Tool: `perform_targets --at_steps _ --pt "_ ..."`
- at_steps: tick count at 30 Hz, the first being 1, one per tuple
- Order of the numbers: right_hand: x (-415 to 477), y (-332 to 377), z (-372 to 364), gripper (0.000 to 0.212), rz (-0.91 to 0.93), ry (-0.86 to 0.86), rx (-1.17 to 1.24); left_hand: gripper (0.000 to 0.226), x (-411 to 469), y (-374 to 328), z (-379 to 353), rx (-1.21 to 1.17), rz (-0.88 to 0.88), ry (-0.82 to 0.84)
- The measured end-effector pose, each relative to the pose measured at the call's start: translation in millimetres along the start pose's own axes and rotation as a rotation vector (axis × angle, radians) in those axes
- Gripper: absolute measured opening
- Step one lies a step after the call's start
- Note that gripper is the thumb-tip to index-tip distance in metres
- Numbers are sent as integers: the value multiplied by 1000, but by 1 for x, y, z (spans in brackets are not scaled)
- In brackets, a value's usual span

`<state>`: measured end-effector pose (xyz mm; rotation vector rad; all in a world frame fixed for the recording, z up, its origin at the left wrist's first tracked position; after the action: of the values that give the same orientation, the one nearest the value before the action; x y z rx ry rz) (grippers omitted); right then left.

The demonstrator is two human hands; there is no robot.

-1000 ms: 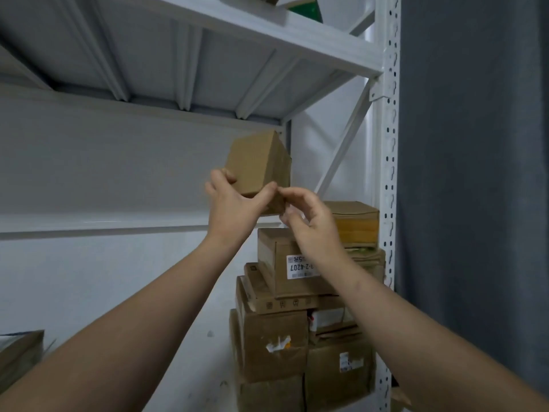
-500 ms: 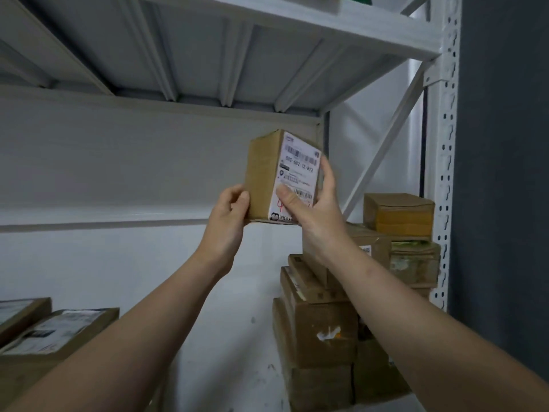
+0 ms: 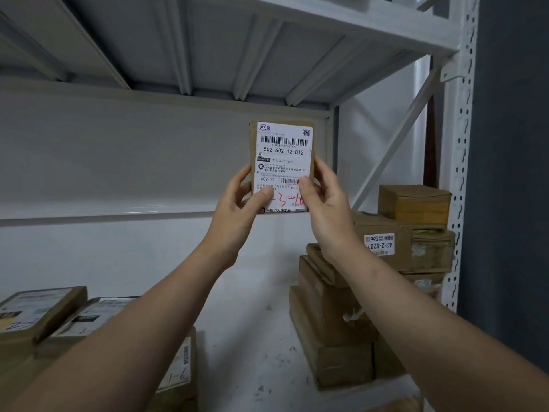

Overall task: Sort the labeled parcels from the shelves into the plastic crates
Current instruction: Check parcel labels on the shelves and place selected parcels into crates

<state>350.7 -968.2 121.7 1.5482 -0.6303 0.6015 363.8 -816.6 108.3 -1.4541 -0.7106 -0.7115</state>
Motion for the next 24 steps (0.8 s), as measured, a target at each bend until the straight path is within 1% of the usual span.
perform_targets --at_steps 5,8,11,13,15,16,17,20,21,22,24 --pt "-5 7 -18 45 19 -8 -15 56 -6 -9 19 -17 -12 -7" --pt "-9 7 -34 41 23 -5 20 57 -12 -11 34 2 -16 -2" --pt "-17 -1 -51 32 4 -23 24 59 -26 -11 54 98 -33 -20" --pt "-27 -11 -63 29 -11 -46 27 52 -41 -12 65 167 -57 -30" --pt "-41 -24 -78 33 -25 -38 40 44 -60 -12 76 185 -53 -36" --pt "-48 -31 -87 37 -36 -22 45 45 -70 -10 81 196 -40 -20" --pt "-56 -38 -96 39 -43 -8 36 53 -80 -8 87 227 -35 10" --pt "-77 -52 -114 37 -44 3 -14 81 -110 -2 105 483 -42 160" --pt "-82 -56 -119 33 -31 6 -47 85 -118 -1 113 577 -48 195" --pt "-87 -59 -124 29 -19 20 -92 85 -126 -1 120 654 -55 208" --pt "-97 -70 -137 28 -14 88 -194 75 -138 -2 137 758 -59 196"
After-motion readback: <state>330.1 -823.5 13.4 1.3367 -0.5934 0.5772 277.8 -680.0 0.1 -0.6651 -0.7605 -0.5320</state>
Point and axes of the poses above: each hand's wrist, its own x-axis towards the middle knuckle, its own z-axis out of the back of the hand, y = z × x, the point moved 10 cm from there along x, towards the middle knuckle, and after that the axes turned 7 degrees about -z, right-handed, at the moved point
